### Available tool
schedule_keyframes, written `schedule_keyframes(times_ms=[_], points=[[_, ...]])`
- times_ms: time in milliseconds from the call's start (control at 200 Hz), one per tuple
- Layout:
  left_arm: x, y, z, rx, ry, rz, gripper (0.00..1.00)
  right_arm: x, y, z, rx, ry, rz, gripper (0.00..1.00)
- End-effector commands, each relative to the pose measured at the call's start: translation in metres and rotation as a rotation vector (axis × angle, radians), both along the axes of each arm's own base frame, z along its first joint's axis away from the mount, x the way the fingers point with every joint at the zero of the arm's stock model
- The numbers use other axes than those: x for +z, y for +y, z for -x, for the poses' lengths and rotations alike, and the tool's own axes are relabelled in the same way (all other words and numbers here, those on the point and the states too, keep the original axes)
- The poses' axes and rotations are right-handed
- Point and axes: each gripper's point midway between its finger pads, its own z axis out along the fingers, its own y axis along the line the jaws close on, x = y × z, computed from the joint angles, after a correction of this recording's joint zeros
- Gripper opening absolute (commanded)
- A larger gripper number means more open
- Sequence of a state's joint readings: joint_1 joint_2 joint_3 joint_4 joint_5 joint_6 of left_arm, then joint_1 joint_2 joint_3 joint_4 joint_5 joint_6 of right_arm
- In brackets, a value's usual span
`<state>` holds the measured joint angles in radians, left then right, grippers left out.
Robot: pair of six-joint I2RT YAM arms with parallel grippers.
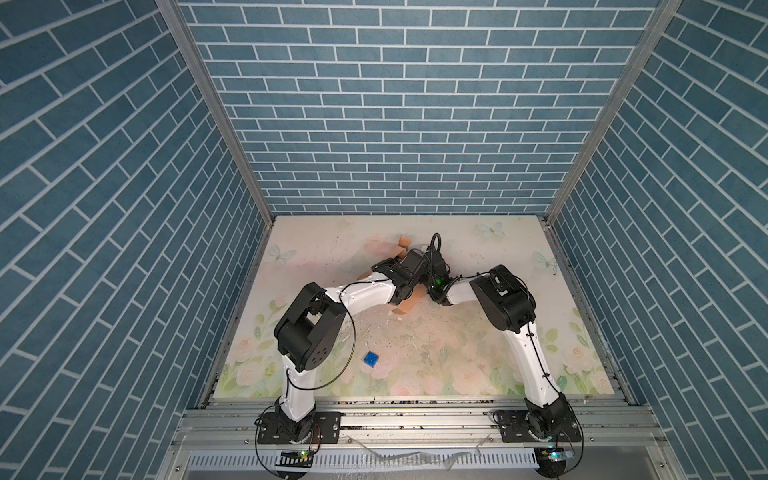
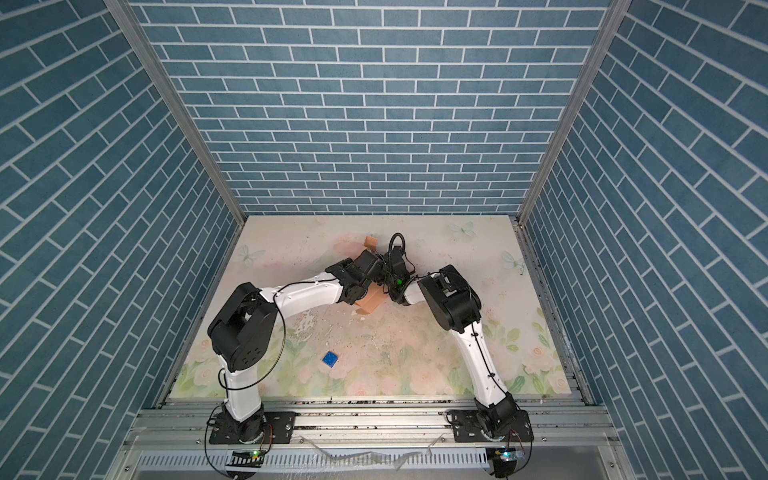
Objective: Fold the paper box
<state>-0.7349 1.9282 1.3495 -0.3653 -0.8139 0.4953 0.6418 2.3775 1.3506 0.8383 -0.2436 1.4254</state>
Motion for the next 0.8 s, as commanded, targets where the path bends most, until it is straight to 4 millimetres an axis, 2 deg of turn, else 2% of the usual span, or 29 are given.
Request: schedule_keyframes(times_ms=[0,170,345,460,580,715,790], points=[[-0.004,0.001,0.006,-0.019,0.04,0.007,0.06,0.021,-0.003,0.002,-0.009,-0.068,0.007,0.4],[-0.004,0.001,0.005,-0.017,0.038,0.01,0.06,0.025,-0.016,0.007,-0.046,-0.112,0.035,0.41],[-0.004,0.003,0.005,-0.014,0.036,0.009,0.06,0.034,-0.041,0.009,-0.114,-0.184,0.077,0.41],[-0.004,0.003,0.005,-0.016,0.037,0.009,0.06,0.041,-0.061,0.003,-0.172,-0.221,0.089,0.41],[-0.004,0.003,0.005,-0.016,0.037,0.009,0.06,0.039,-0.079,-0.004,-0.2,-0.229,0.089,0.41],[-0.003,0.003,0.005,-0.017,0.035,0.01,0.06,0.041,-0.107,-0.021,-0.242,-0.245,0.085,0.41],[-0.002,0.003,0.005,-0.018,0.034,0.011,0.06,0.044,-0.116,-0.03,-0.21,-0.267,0.07,0.41]])
